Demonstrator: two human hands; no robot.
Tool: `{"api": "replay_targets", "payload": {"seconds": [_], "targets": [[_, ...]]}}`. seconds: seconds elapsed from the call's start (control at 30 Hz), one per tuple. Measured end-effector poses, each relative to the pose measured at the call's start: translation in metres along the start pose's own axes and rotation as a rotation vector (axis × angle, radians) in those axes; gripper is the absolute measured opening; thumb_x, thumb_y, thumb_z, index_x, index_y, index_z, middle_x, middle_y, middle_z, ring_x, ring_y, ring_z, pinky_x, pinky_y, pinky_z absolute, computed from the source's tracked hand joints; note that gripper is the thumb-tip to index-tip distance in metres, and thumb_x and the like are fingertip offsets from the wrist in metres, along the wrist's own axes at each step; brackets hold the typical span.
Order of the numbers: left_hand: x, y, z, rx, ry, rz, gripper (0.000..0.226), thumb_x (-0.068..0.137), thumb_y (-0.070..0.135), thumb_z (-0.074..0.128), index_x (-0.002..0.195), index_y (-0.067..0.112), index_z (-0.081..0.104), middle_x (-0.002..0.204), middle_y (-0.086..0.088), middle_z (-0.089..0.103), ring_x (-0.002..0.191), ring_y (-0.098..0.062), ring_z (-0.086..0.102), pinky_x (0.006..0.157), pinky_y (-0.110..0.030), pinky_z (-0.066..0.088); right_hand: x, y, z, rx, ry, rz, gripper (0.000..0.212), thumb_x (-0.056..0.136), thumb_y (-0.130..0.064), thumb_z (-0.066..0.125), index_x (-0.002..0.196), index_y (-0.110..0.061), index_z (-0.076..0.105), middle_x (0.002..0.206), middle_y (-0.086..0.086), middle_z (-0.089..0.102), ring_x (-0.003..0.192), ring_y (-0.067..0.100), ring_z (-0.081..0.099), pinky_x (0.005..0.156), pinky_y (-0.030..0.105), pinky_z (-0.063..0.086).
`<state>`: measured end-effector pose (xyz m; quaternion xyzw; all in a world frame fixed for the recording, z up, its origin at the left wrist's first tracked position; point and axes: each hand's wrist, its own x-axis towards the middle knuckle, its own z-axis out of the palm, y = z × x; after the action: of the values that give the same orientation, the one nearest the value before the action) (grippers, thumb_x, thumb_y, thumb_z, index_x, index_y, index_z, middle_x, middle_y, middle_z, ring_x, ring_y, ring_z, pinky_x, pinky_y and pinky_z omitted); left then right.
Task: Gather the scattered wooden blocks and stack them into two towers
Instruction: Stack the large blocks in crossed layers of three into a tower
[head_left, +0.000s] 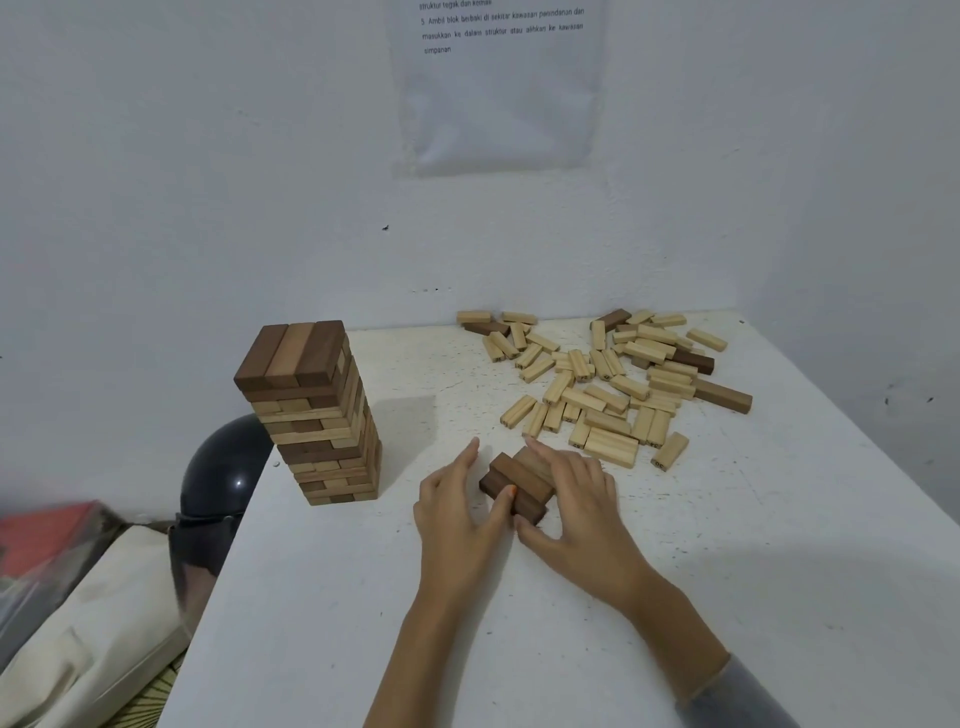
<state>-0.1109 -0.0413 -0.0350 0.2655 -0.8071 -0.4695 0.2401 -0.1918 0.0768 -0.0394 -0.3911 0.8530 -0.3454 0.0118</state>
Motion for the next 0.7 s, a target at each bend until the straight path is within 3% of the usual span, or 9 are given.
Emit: {"api": "replay_targets", "payload": {"seconds": [0.1,0.2,0.37,0.43,0.53,0.7], "targets": [[-0.002,-0.005,0.004,0.188,-0.033,0.044,0.049,0.095,0.036,0.044,0.143,0.035,0.037,0.137,0.022,0.035,0.124,0.013,0.012,0.106,-0.023,0.01,0.003,0.0,-0.003,0.111,-0.025,0.033,0.072,0.077,-0.039,0.051,0.145,-0.039,0.025,0.135,-0.021,0.038,0.127,-0.005,0.022,0.109,0.024,0.014],[-0.001,-0.014,0.005,0.451,-0.078,0.135,0.076,0.082,0.049,0.009,0.151,0.023,0.029,0.161,0.009,0.013,0.144,0.002,-0.009,0.106,-0.023,0.001,0.003,0.001,-0.003,0.03,-0.085,-0.01,0.07,0.08,-0.031,0.033,0.148,-0.037,0.02,0.154,-0.02,0.022,0.143,-0.004,0.001,0.117,0.026,-0.002],[-0.006,-0.008,0.005,0.612,-0.129,0.074,0.093,0.072,0.059,-0.002,0.154,0.017,-0.009,0.16,0.002,-0.021,0.144,-0.009,-0.026,0.111,-0.024,-0.022,-0.002,0.02,-0.002,-0.332,-0.038,0.069,0.09,0.077,-0.065,0.014,0.154,-0.021,-0.003,0.16,-0.002,-0.018,0.144,0.014,-0.027,0.117,0.041,-0.018],[-0.005,-0.011,0.004,0.663,-0.154,0.09,0.095,0.069,0.062,-0.007,0.153,0.018,-0.015,0.158,0.002,-0.027,0.143,-0.01,-0.03,0.111,-0.025,-0.023,-0.003,0.031,0.001,-0.478,0.01,0.084,0.095,0.081,-0.073,0.015,0.153,-0.012,0.007,0.161,0.007,-0.009,0.146,0.019,-0.02,0.115,0.046,-0.017],[-0.006,-0.012,0.006,0.678,-0.183,0.145,0.088,0.075,0.062,-0.004,0.152,0.022,-0.017,0.156,0.006,-0.03,0.14,-0.007,-0.034,0.108,-0.022,-0.028,-0.005,0.034,0.003,-0.58,0.002,0.052,0.087,0.091,-0.069,0.011,0.147,-0.006,0.033,0.16,0.012,0.017,0.148,0.025,0.003,0.114,0.055,-0.003],[-0.005,-0.012,0.007,0.684,-0.213,0.15,0.085,0.075,0.058,-0.006,0.152,0.024,-0.015,0.158,0.008,-0.024,0.143,-0.009,-0.03,0.113,-0.027,-0.019,-0.008,0.03,0.008,-0.601,0.014,-0.007,0.069,0.093,-0.047,0.027,0.146,-0.005,0.036,0.156,0.009,0.028,0.147,0.026,0.009,0.111,0.059,0.005]]}}
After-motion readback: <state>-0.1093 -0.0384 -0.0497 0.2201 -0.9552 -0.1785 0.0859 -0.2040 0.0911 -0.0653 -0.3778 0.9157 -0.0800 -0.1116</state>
